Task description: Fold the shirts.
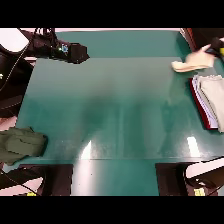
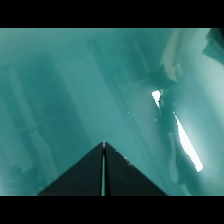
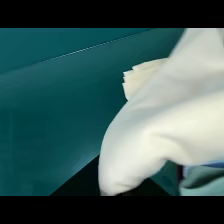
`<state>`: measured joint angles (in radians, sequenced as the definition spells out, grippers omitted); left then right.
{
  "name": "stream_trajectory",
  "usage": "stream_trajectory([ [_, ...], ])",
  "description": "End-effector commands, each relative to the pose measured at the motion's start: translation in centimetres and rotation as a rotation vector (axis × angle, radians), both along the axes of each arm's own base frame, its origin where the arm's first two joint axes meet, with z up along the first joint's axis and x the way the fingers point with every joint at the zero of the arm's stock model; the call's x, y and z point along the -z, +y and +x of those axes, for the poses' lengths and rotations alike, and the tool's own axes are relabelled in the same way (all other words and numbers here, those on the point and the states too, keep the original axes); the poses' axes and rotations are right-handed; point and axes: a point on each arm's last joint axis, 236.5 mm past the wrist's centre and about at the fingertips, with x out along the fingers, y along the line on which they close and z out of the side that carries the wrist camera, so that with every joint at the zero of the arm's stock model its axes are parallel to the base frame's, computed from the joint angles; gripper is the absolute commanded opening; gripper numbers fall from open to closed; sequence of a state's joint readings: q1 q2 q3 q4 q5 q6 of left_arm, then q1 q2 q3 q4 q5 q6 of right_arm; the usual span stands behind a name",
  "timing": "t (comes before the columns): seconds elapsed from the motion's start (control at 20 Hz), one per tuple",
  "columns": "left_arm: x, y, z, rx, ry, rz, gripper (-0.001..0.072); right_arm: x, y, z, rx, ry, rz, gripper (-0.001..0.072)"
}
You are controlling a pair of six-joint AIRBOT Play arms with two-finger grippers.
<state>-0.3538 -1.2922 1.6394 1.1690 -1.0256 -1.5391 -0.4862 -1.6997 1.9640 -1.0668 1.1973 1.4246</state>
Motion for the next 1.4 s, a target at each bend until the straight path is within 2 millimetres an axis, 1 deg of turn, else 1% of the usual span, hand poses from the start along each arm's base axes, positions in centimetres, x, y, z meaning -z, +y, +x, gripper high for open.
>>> stream_trajectory([
  [0.0,0.0,-0.2,-0.1,0.003,0.001,-0.003,0.0025,-0.8,-7.4,-2.9,0.148,-0.013,-0.002,0.0018],
  [0.1,0.0,-0.2,-0.1,0.004,0.001,-0.003,0.0025,-0.9,-8.3,-3.3,0.166,-0.016,-0.001,0.0018],
  [0.15,0.0,-0.2,-0.1,0.004,0.001,-0.003,0.0025,-1.3,-8.0,-3.3,0.163,-0.027,0.002,0.0018],
  [0.25,0.0,-0.2,-0.1,0.004,0.001,-0.002,0.0025,-3.8,-7.6,-3.3,0.155,-0.091,-0.018,0.0018],
  [0.35,0.0,-0.2,-0.1,0.006,-0.001,0.001,0.0025,-7.3,-7.3,-3.6,0.160,-0.169,-0.056,0.0018],
  [0.4,0.0,-0.2,-0.1,0.006,-0.001,0.001,0.0025,-8.9,-7.2,-4.3,0.166,-0.197,-0.075,0.0018],
  [0.5,0.1,-0.1,-0.1,0.005,-0.001,0.005,0.0025,-11.2,-6.9,-6.0,0.157,-0.218,-0.114,0.0018],
  [0.6,0.1,-0.1,-0.1,0.005,-0.003,0.008,0.0025,-12.2,-6.9,-8.0,0.147,-0.200,-0.142,0.0018],
  [0.65,0.1,-0.1,-0.1,0.009,-0.006,0.011,0.0025,-12.0,-7.1,-9.2,0.150,-0.171,-0.141,0.0018],
  [0.75,0.2,-0.1,-0.2,0.022,-0.012,0.025,0.0025,-10.0,-8.0,-11.8,0.165,-0.064,-0.145,0.0018],
  [0.85,0.2,-0.1,-0.2,0.022,-0.012,0.025,0.0025,-6.7,-9.3,-14.6,0.203,0.057,-0.149,0.0018],
  [0.95,0.2,-0.1,-0.2,0.022,-0.012,0.025,0.0025,-2.9,-9.9,-17.8,0.228,0.180,-0.138,0.0019],
  [1.05,0.2,-0.1,-0.2,0.022,-0.012,0.025,0.0025,0.7,-10.2,-21.7,0.270,0.306,-0.119,0.0021],
  [1.1,0.2,-0.1,-0.2,0.022,-0.012,0.025,0.0025,2.4,-10.4,-23.9,0.296,0.368,-0.114,0.0071],
  [1.15,0.2,-0.1,-0.2,0.022,-0.013,0.025,0.0025,3.8,-10.6,-26.1,0.324,0.422,-0.108,0.0280],
  [1.2,0.2,-0.1,-0.2,0.025,-0.016,0.028,0.0025,4.9,-10.7,-28.0,0.351,0.465,-0.099,0.0465],
  [1.25,0.2,-0.1,-0.2,0.034,-0.024,0.037,0.0025,5.7,-10.9,-29.7,0.379,0.497,-0.090,0.0601],
  [1.3,0.2,-0.1,-0.2,0.037,-0.027,0.040,0.0025,6.3,-10.9,-31.3,0.407,0.522,-0.070,0.0707],
  [1.35,0.2,-0.1,-0.2,0.036,-0.027,0.040,0.0025,6.4,-11.2,-32.6,0.439,0.530,-0.055,0.0720],
])
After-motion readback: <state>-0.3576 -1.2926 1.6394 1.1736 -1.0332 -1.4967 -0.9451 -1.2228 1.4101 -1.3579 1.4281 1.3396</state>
